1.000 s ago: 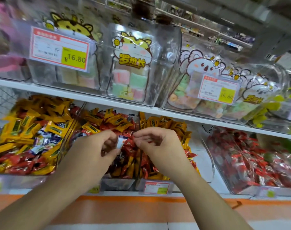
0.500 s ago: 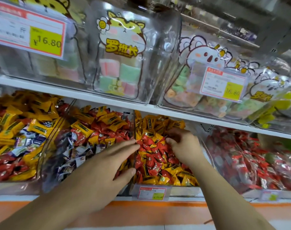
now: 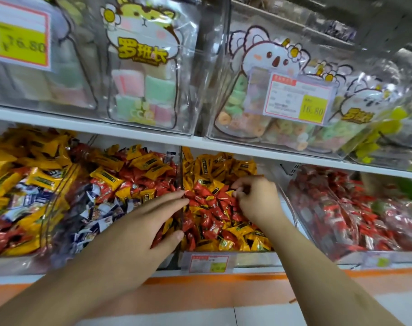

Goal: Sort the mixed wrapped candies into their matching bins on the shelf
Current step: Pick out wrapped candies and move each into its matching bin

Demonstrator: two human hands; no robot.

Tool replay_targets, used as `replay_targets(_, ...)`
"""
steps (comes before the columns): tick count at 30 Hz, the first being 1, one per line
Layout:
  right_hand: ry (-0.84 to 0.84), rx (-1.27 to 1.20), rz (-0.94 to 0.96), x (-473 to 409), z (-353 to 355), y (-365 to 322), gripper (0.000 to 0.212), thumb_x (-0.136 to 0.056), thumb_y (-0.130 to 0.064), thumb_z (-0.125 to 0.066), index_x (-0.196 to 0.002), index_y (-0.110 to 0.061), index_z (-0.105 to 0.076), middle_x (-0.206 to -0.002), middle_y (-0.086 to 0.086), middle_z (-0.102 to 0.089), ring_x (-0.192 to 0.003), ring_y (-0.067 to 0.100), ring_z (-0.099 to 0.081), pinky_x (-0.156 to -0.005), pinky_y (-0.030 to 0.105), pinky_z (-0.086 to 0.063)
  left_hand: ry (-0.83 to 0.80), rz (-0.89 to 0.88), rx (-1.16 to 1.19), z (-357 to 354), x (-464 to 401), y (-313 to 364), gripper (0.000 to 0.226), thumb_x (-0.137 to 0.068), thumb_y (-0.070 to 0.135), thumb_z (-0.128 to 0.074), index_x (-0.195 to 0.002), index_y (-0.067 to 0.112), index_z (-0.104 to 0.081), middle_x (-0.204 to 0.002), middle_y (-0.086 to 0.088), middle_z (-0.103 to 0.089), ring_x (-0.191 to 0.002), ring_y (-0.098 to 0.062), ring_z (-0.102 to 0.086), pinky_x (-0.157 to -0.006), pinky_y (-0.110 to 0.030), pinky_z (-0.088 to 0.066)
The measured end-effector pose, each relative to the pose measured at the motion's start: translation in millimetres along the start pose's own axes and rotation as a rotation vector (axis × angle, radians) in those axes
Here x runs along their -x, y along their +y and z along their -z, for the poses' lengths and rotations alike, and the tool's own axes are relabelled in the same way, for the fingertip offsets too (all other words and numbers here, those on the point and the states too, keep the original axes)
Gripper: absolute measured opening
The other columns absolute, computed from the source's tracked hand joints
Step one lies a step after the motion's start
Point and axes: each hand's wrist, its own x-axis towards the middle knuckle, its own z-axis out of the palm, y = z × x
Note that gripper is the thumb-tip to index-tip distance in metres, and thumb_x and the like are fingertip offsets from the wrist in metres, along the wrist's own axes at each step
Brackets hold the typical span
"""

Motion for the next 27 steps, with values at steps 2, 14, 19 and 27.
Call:
replay_targets(2,0.035,-0.042,-0.023,3.5,5.2,1.2,0.020,-0.089,-0.005,-0.072,-0.087,-0.024,-0.079,-0.069,-0.023,-0.061,-0.067,-0.006,-0.060,-0.067,0.016,-0.042,-0.002,0.018,0.015,-1.4,-1.1,1.0,0.057,-0.100,0.062,-0.042,-0.150,0.067,-0.015,-0.150,0.056,0.008,-0.141,0.027,-0.001,-0.112,-0.011,-0.014)
replay_targets(14,-0.156,-0.776,-0.019,50.1,51.5,-80.3,0.008,-0.088,-0.009,-0.081,-0.089,-0.017,-0.080,-0.082,0.002,-0.076,-0.076,0.010,-0.068,-0.072,0.017,-0.052,0.287,0.093,0.138,11.5,-0.6,-1.5,0.045,-0.094,0.052,-0.064,-0.138,0.050,-0.051,-0.129,0.037,-0.056,-0.113,0.027,-0.044,-0.097,-0.006,-0.041)
replay_targets(19,-0.363,-0.785,0.103,70.0,40.2,-127.2,0.008,-0.089,-0.008,-0.078,-0.092,-0.015,-0.080,-0.088,0.005,-0.078,-0.085,0.019,-0.074,-0.081,0.026,-0.060,0.369,0.166,0.173,22.3,7.2,-2.8,0.027,-0.092,0.049,-0.068,-0.116,0.052,-0.057,-0.099,0.032,-0.063,-0.098,0.019,-0.056,-0.071,-0.005,-0.044)
replay_targets(27,-0.088,-0.523,0.007,37.4,30.8,-75.2,0.019,-0.095,-0.010,-0.068,-0.093,-0.026,-0.079,-0.082,-0.004,-0.075,-0.070,0.006,-0.063,-0.066,0.023,-0.051,0.318,0.216,-0.098,31.6,17.1,-16.1,0.054,-0.097,0.037,-0.066,-0.148,0.042,-0.047,-0.149,0.023,-0.048,-0.123,-0.001,-0.055,-0.091,-0.010,-0.041)
